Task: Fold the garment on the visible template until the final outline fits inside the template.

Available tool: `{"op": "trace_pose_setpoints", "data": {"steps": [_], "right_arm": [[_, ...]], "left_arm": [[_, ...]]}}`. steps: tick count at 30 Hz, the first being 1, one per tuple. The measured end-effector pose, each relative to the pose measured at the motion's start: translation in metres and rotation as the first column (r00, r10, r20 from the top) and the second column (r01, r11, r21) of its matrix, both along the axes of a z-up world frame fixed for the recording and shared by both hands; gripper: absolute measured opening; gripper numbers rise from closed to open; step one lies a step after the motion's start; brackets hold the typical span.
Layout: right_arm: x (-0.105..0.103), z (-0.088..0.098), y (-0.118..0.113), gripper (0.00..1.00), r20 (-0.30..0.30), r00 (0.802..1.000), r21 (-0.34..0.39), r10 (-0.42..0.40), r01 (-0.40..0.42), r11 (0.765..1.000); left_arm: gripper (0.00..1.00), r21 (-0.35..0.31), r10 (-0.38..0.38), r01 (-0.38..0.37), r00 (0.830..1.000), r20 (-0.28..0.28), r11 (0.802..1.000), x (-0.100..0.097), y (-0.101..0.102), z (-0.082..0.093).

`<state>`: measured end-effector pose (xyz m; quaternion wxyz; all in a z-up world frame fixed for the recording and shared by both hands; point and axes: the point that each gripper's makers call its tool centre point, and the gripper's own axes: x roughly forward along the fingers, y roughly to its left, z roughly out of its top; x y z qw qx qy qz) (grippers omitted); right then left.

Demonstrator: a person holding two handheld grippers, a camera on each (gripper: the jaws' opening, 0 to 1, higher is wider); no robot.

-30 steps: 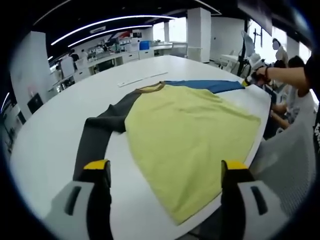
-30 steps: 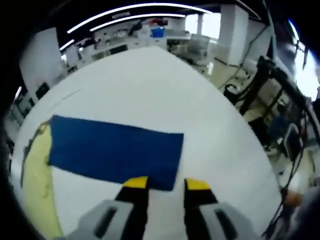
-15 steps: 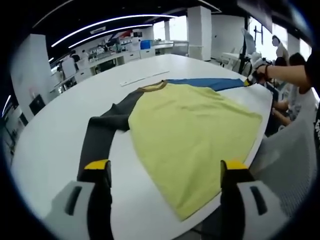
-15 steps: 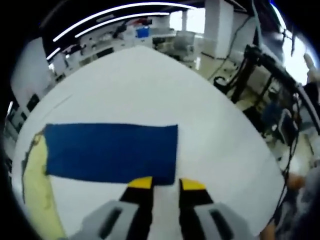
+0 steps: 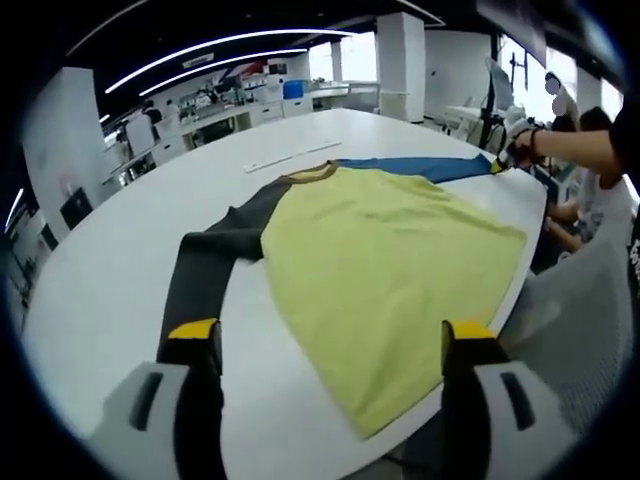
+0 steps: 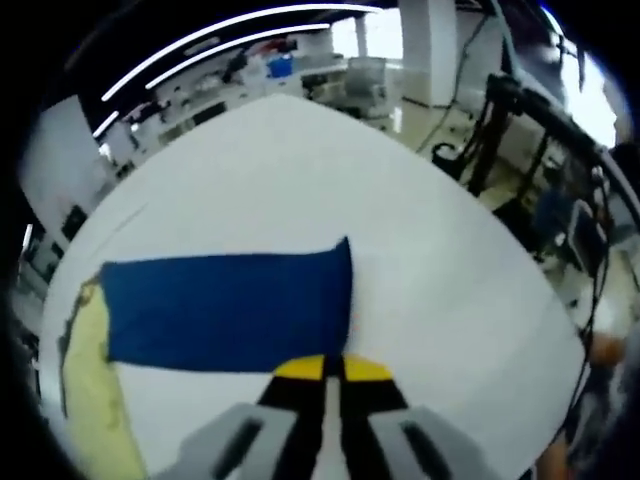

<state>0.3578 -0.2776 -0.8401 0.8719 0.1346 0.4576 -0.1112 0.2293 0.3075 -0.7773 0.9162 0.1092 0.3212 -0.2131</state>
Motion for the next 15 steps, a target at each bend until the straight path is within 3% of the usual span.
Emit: {"op": "trace_pose_setpoints", "data": {"steps": [8,15], "right_arm": [[0.004,0.019,0.009,0.00,0.040,0.999,0.000,0.027,-0.027,1.000],[0.020,0.030,0.017,0.00,0.076,0.994,-0.006,0.081,-0.080,0.997]], "left_arm": [[0.94,-0.005,0.021,-0.021,1.000,0.004,1.000,0.002,0.007,0.001],[0.99,-0.020,0.024,-0.024,1.000,-0.002,1.000,0.000,0.006,0.000]]}}
